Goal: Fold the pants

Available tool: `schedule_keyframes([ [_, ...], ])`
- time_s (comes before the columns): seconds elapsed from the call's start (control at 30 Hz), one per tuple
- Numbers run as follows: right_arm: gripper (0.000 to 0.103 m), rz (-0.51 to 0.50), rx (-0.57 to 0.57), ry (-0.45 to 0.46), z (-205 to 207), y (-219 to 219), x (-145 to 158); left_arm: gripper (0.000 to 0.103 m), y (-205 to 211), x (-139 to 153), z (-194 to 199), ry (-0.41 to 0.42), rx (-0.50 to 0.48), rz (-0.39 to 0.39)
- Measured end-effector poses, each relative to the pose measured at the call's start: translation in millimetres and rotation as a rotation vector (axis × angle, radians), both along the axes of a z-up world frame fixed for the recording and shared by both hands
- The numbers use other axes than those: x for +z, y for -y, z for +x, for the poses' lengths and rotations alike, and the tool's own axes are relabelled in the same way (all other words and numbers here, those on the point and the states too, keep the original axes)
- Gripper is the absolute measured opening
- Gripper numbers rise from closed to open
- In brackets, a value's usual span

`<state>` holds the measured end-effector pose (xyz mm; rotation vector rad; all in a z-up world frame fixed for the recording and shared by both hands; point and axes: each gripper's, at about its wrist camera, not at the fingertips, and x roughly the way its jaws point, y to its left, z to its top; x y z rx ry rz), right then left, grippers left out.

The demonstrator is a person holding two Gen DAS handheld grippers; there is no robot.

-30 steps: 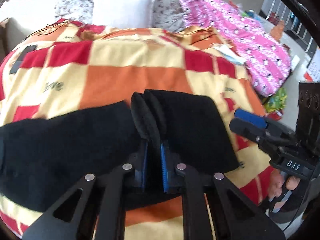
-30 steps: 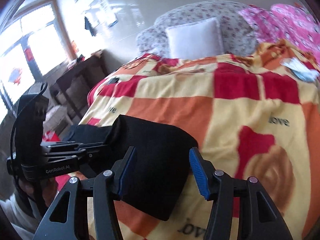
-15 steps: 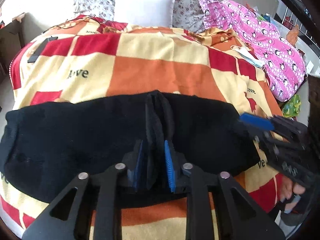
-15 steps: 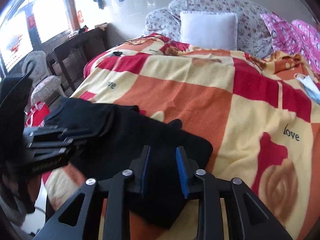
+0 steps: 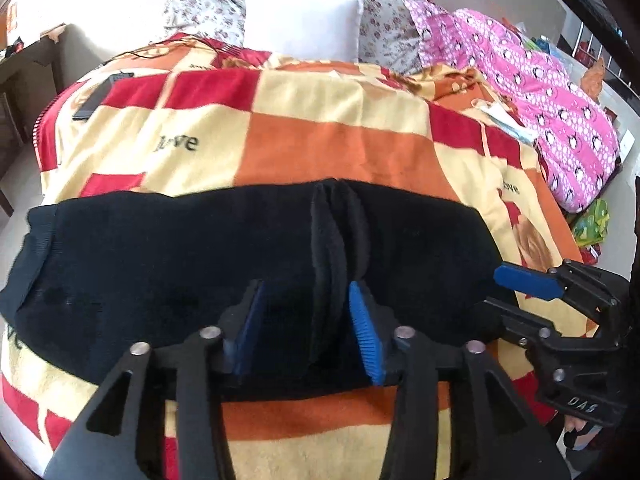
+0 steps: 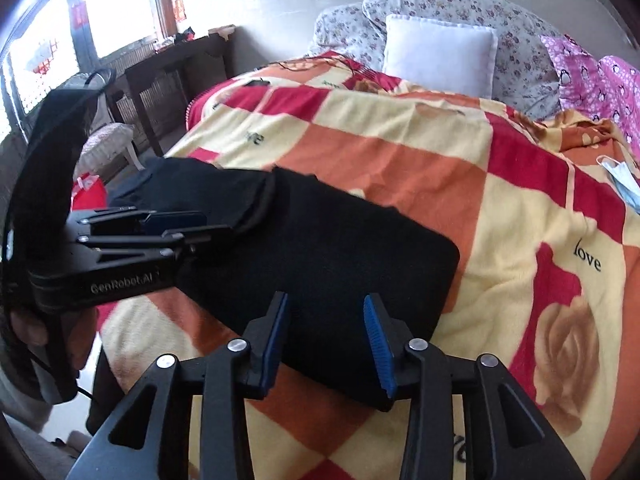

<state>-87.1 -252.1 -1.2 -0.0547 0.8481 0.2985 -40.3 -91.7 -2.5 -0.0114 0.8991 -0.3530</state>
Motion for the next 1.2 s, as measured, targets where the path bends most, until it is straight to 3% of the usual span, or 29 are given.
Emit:
schedule_keyframes([
  [0.27,0.044,0.058,-0.007,0.027,31,-10,8,0.054,-25,6,0,0.006,0.052,-0.026],
  [0.63,0.047,-0.054,-0.001,-0.007,86,-53,-22,0.054,-41,-8,10,-0.02,0.107,-0.017],
  [0.93,0.049,-0.047,0.037,0.008,47,-44,-1,0.064,-45,-8,11,-0.015,0.126,-0.032],
  [1.2,0.052,-0.039,0.049,-0.038,32,-48,-19,0.069,-43,-10,12,-0.023,0.13,-0.025],
])
